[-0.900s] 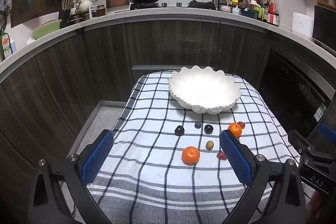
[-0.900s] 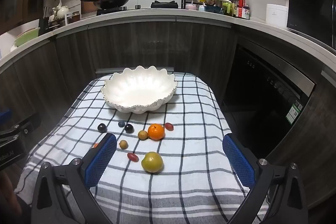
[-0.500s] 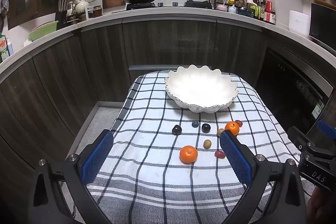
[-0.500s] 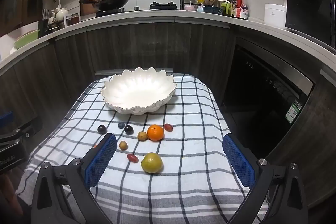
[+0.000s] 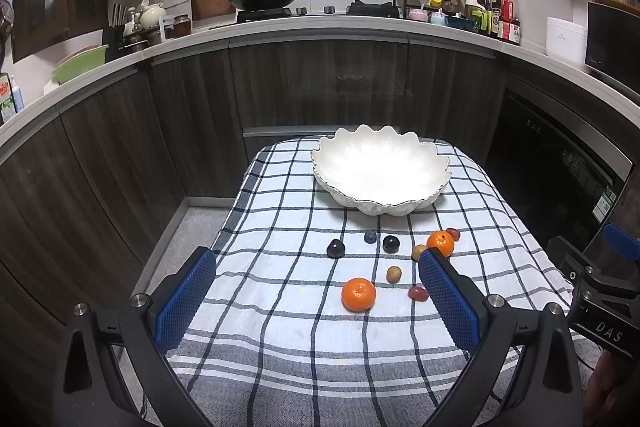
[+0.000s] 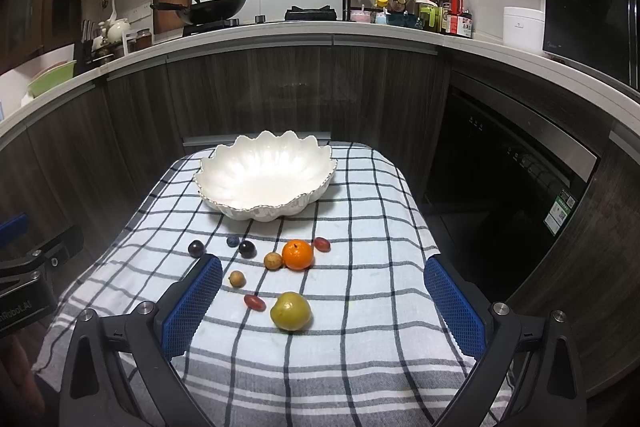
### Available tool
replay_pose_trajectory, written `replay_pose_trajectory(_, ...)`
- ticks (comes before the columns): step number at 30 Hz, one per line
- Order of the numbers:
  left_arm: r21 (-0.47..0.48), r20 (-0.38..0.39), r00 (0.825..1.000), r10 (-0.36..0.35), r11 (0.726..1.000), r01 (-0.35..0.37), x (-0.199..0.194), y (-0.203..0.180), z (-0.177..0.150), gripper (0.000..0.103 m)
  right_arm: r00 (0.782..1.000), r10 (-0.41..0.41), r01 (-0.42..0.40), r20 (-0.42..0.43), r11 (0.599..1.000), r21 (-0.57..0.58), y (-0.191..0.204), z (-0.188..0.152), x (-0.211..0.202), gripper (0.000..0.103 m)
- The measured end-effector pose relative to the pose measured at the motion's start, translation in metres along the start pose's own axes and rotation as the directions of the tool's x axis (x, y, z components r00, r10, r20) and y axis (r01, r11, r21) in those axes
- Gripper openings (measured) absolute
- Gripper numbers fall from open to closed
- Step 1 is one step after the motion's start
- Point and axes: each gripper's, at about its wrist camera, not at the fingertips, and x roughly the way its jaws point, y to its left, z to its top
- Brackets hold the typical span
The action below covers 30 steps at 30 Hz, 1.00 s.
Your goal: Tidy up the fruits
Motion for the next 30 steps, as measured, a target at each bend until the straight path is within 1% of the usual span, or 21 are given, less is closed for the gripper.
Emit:
replay_pose_trajectory(2,0.001,0.003,1.000,-0.002,1.000,0.002,0.0000,0.0011,0.0006,0.103,1.000,0.001,-0.001,-0.001,1.000,-0.001,0.0003,0.0054,-0.0016,0.102)
replay_pose_trajectory(30,0.014,0.014,1.000,-0.011,1.000,0.010,-0.0035,-0.0021,-0.0014,0.103,1.000,0.009,-0.009,0.011,1.000,0.013,-0.0003,0.0035,-0.0058,0.102)
